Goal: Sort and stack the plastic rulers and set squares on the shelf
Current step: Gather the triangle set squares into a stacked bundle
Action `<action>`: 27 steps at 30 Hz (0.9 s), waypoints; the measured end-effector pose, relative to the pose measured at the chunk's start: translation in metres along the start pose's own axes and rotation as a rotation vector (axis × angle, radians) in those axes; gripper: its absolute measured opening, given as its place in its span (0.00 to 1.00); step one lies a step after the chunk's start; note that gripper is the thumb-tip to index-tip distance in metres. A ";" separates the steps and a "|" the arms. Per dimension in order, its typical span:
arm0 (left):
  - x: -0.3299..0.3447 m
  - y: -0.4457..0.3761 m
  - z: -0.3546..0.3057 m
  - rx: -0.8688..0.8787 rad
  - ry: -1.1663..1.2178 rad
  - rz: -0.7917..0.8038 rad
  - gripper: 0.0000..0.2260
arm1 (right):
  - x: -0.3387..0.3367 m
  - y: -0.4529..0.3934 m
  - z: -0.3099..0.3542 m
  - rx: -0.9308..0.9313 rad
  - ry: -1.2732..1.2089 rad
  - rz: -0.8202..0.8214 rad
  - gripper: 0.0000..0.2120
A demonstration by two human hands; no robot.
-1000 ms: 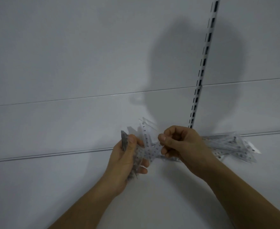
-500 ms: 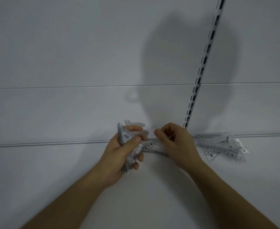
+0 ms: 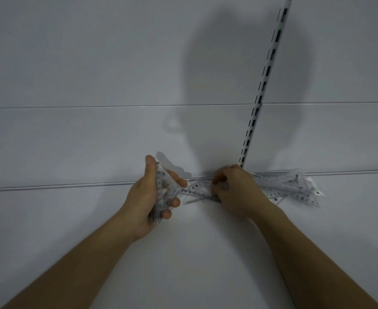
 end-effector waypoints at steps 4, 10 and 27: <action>0.002 0.001 -0.002 0.020 0.031 0.024 0.28 | 0.006 0.000 0.002 0.001 0.002 0.020 0.18; -0.002 0.004 -0.005 0.028 0.105 0.024 0.21 | 0.001 -0.001 0.005 -0.007 -0.073 -0.017 0.09; 0.004 0.001 -0.016 0.325 0.096 0.061 0.15 | -0.024 0.008 0.013 -0.005 -1.249 -0.022 0.12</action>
Point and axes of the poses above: each hand's wrist, its own y-axis away from the middle knuckle, its own x-axis out of the palm, z = x × y, the point moved 9 cm from there along -y, towards the middle knuckle, and after that the axes turned 3 degrees about z, right-handed, at the moved point
